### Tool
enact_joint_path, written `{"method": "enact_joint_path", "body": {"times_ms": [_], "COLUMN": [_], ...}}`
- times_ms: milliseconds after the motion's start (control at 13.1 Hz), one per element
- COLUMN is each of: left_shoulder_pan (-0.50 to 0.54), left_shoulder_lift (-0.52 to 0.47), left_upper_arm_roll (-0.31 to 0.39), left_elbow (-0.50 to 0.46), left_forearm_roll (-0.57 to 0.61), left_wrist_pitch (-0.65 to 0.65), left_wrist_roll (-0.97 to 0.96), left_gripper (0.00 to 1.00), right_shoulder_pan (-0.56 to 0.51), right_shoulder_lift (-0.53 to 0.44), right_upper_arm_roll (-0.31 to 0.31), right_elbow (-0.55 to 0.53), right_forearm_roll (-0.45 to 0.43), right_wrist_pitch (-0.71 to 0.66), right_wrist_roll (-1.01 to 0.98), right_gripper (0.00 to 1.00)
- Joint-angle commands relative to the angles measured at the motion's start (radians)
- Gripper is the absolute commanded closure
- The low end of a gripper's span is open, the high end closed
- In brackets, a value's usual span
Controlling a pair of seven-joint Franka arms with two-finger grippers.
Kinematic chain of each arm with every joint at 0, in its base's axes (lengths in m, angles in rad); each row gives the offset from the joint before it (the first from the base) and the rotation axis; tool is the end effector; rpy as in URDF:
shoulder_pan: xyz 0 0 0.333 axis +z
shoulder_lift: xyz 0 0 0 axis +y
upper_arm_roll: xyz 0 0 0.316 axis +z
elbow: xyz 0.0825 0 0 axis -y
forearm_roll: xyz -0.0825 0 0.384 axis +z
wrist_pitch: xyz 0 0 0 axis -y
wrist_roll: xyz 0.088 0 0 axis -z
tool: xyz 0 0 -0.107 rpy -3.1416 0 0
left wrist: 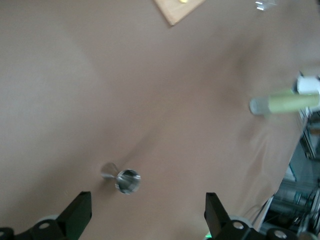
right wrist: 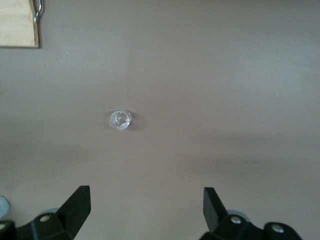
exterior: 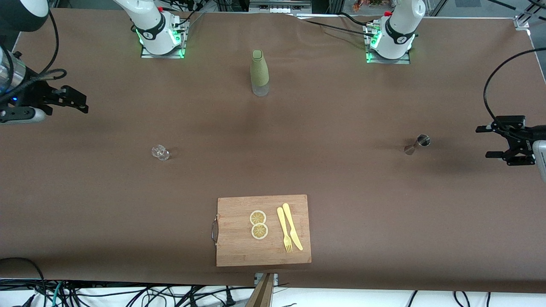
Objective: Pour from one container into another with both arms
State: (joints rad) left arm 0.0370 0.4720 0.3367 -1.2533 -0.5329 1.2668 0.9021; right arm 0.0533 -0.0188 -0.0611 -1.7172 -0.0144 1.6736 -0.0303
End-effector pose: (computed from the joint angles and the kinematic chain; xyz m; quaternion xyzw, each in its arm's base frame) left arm 0.6332 0.1289 0.4852 0.9194 -0.2730 -0.0596 0.2769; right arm 0.5532 -0.0060 0.5743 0.9998 0.0121 -0.0125 0.0063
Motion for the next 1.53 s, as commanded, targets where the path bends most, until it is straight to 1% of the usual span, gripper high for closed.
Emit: {"method": "enact_joint_path", "body": {"times_ms": [0,76,229,305,382,611,764,916,1069,1145,1451], "left_shoulder_pan": [-0.019,-0.026,-0.043,-0.046,-0.048,-0.094,-0.098,-0.092,-0.062,-0.06,-0.062], "left_shoulder_lift": [-0.1,-0.131,-0.199,-0.235,-0.254,-0.309,-0.329,-0.32,-0.305,-0.303,-0.305], "left_upper_arm_roll": [-0.095,-0.144,-0.24,-0.28,-0.301,-0.318,-0.395,-0.407,-0.401,-0.401,-0.407], "left_elbow": [-0.018,-0.018,-0.017,-0.023,-0.021,-0.021,-0.024,-0.028,-0.031,-0.029,-0.026], "left_forearm_roll": [0.123,0.177,0.305,0.358,0.39,0.439,0.497,0.501,0.498,0.499,0.498], "left_wrist_pitch": [0.028,0.029,0.029,0.025,0.02,-0.03,-0.053,-0.032,0.104,0.127,0.105], "left_wrist_roll": [-0.373,-0.491,-0.688,-0.765,-0.794,-0.828,-0.946,-0.956,-0.957,-0.96,-1.032], "left_gripper": [0.0,0.0,0.0,0.0,0.0,0.0,0.0,0.0,0.0,0.0,0.0], "right_shoulder_pan": [0.005,0.005,0.006,0.01,0.01,0.008,0.008,0.008,0.008,0.008,0.006], "right_shoulder_lift": [-0.03,-0.026,0.006,0.006,0.006,0.002,0.002,0.002,0.002,0.002,0.002], "right_upper_arm_roll": [-0.009,-0.009,-0.006,0.0,0.001,0.01,0.01,0.007,0.007,0.007,0.004], "right_elbow": [0.007,0.017,0.072,0.077,0.079,0.079,0.079,0.08,0.079,0.079,0.079], "right_forearm_roll": [0.013,0.014,0.008,0.005,0.005,-0.001,0.001,0.002,0.002,0.004,0.005], "right_wrist_pitch": [-0.049,-0.045,-0.057,-0.061,-0.075,-0.124,-0.129,-0.13,-0.135,-0.149,-0.15], "right_wrist_roll": [0.195,0.229,0.205,0.176,0.141,0.133,0.133,0.136,0.144,0.147,0.147], "right_gripper": [0.0,0.0,0.0,0.0,0.0,0.0,0.0,0.0,0.0,0.0,0.0]}}
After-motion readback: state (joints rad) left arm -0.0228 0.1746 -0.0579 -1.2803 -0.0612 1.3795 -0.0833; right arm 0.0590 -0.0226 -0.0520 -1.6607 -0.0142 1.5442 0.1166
